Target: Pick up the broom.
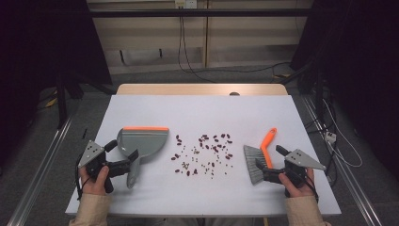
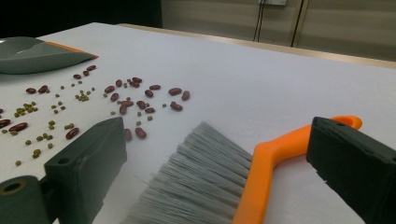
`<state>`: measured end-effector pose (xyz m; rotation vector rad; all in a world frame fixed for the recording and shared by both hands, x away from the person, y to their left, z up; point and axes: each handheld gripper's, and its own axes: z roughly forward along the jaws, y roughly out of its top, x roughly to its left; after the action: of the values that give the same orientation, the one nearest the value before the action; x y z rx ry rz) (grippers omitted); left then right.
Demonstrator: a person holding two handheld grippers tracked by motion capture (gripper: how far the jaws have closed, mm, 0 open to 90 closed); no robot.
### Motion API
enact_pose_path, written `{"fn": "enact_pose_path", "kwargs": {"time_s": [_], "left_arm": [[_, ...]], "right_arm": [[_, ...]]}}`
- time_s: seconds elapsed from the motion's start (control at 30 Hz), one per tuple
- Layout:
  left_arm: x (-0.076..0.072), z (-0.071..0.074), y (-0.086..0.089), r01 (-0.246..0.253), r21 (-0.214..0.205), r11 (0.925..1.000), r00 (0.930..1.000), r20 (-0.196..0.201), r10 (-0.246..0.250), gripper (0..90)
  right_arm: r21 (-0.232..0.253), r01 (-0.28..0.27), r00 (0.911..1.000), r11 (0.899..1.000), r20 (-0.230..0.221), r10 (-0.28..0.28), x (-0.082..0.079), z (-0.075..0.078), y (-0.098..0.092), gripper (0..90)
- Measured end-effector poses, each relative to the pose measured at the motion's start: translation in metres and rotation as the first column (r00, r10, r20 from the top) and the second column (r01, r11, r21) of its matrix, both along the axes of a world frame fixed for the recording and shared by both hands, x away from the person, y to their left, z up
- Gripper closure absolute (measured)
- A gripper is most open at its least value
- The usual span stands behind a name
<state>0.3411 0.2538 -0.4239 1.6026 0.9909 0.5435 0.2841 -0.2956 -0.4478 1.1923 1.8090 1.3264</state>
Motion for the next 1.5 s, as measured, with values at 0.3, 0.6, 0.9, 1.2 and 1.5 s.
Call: {"fn": "enact_pose_path", "kwargs": {"time_s": [0.3, 0.6, 0.9, 1.2, 1.5], "left_arm": [[0.000, 0.000, 0.001, -0.005, -0.007, 1.0000, 1.0000, 0.003, 0.005, 3.4], [0.001, 0.001, -0.001, -0.005, 0.000, 1.0000, 0.9999, 0.012, 0.005, 3.2], [0.001, 0.002, -0.003, 0.006, 0.011, 0.9999, 0.9999, 0.014, -0.007, 3.2], [0.001, 0.000, -0.005, 0.010, 0.011, 0.9999, 0.9999, 0.008, -0.010, 3.2], [0.002, -0.001, -0.006, 0.020, 0.016, 0.9997, 0.9998, -0.001, -0.020, 3.3]], "right_arm": [[-0.015, 0.019, 0.9998, 1.000, 0.000, -0.019, 0.003, 0.002, 0.000, 5.1], [-0.065, 0.123, 0.9916, 0.990, -0.032, -0.126, 0.024, 0.011, -0.006, 4.1], [-0.050, 0.213, 0.9677, 0.976, -0.128, -0.217, 0.053, 0.011, -0.014, 24.2], [-0.096, 0.248, 0.9218, 0.964, -0.283, -0.265, 0.069, -0.005, -0.011, 30.5], [-0.084, 0.263, 0.8879, 0.961, -0.368, -0.276, 0.078, -0.009, -0.011, 35.5]]}}
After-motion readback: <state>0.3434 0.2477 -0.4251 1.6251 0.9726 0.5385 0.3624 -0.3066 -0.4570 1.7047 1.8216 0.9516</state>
